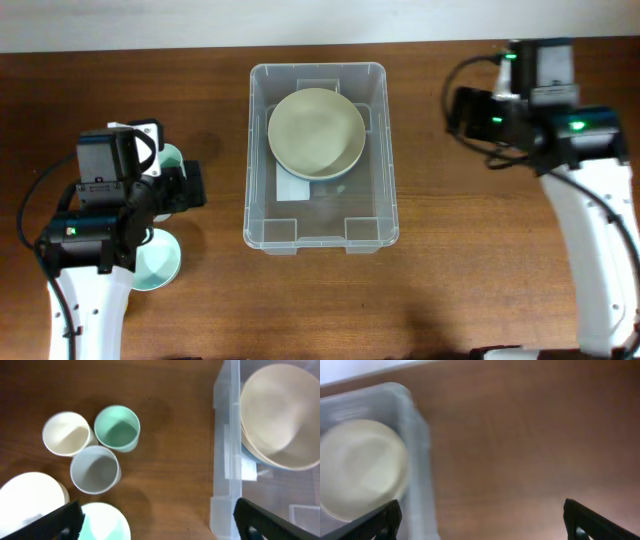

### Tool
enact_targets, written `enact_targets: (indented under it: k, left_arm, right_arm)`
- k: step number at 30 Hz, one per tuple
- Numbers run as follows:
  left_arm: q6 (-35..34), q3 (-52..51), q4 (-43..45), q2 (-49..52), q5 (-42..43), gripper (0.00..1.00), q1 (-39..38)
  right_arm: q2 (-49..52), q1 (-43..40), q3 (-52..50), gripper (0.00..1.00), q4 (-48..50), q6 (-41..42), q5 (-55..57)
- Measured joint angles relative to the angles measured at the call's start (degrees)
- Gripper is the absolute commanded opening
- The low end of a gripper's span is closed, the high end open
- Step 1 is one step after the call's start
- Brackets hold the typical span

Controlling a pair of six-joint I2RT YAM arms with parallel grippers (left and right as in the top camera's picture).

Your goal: Pack container

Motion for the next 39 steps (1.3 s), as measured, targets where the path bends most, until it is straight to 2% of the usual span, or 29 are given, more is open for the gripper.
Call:
enact_targets:
  k: [5,14,18,26,29,34,39]
  left_arm:
    - [-0.9,2.6,0.7,4.6,-0.9,0.90,0.0]
    - [-1.2,20.3,-1.4,29.2,-1.3,0.90,0.0]
    - [-1.2,20.7,-2.1,36.5,-1.0,0.90,0.0]
    - [-1.2,20.7,-2.3,44.9,1.3,0.89,0.0]
    - [-1.1,20.7,-2.2,47.4,1.3,0.75,0.0]
    - [-1.4,20.7,-1.8,50.6,1.1,0.44,0.0]
    - [-1.7,20.7,-1.2,51.0,0.3,0.32,0.0]
  right_arm:
    - [1.0,-7.5,-0.3,0.99,-5.3,0.5,-3.4]
    - [1.2,-8.3,-0.4,0.99,-6.9,-1.0,-5.5]
    - [1.2,-8.3,-0.9,0.99,-6.9,-1.1,-5.5]
    - [1.3,-8.3,-1.2,0.99,-7.3,-1.2,-5.5]
    - [1.3,-8.3,-1.2,0.99,-7.5,-1.2,-5.5]
    - [1.3,-8.3,-1.2,0.99,-7.7,-1.2,-5.5]
    - [1.3,-8.3,-1.2,0.99,-7.9,-1.2,-5.5]
